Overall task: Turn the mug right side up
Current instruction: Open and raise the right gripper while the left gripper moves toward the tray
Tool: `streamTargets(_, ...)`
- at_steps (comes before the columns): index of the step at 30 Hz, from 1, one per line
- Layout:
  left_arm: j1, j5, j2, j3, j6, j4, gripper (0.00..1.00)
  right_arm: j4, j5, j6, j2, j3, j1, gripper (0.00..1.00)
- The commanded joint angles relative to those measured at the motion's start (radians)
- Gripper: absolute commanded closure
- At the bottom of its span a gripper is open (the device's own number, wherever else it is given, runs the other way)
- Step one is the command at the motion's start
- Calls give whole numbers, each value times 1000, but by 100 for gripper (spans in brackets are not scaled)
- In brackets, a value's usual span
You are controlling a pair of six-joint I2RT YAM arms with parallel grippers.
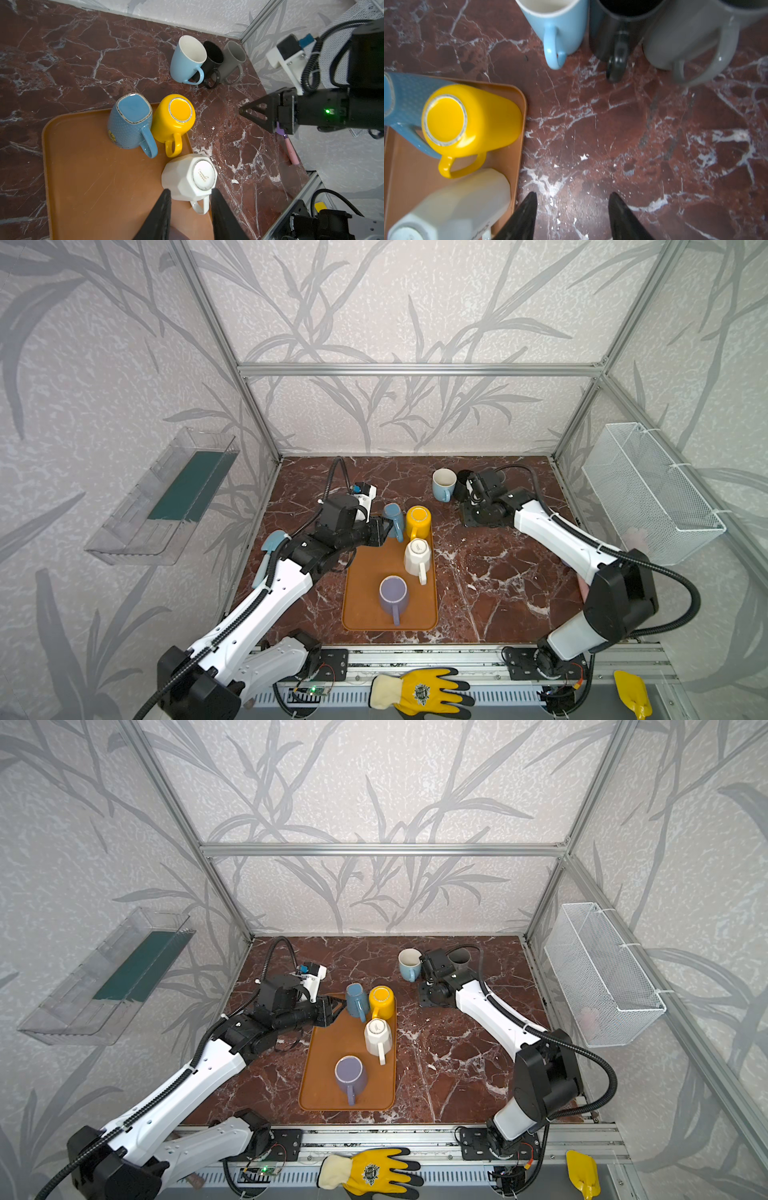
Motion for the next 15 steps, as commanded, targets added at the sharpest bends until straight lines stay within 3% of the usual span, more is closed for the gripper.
streamTargets(1, -2, -132, 14, 6, -35, -35, 65, 90, -6, 28, -81, -92, 3, 44)
streamTargets(6, -1, -156, 32, 4, -42, -36, 66, 191, -59, 2, -178, -173, 3, 44)
streamTargets(15, -1, -227, 120, 15, -52, -100, 67, 280, -49, -20, -283, -253, 3, 44)
